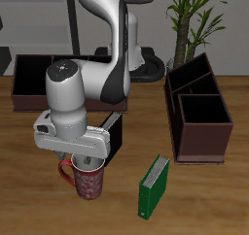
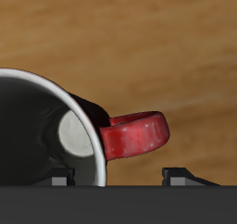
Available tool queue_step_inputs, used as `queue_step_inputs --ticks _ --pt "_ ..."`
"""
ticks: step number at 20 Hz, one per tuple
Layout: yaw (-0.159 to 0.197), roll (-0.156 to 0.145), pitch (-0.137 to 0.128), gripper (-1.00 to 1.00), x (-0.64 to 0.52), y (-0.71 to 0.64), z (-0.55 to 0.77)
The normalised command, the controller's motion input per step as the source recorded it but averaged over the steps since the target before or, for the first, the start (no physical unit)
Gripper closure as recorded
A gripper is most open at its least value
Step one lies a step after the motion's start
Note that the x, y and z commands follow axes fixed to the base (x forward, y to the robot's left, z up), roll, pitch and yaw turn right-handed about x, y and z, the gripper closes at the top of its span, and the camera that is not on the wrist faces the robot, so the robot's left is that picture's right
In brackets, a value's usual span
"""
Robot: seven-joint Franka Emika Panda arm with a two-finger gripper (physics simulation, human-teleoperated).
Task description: Place the red mug into the left desk caddy's left compartment and place the green book into the left desk caddy's back compartment and place the black book into the back desk caddy's front compartment
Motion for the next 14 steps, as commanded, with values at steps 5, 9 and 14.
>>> queue_step_inputs --ticks 5,9,14 --pt "-0.023 0.019 0.01 1.0 -0.03 0.13 -0.04" --pt "-0.018 0.025 -0.015 1.0 -0.05 0.14 0.16" --pt "0.001 0.001 -0.042 1.0 -0.06 0.05 0.37"
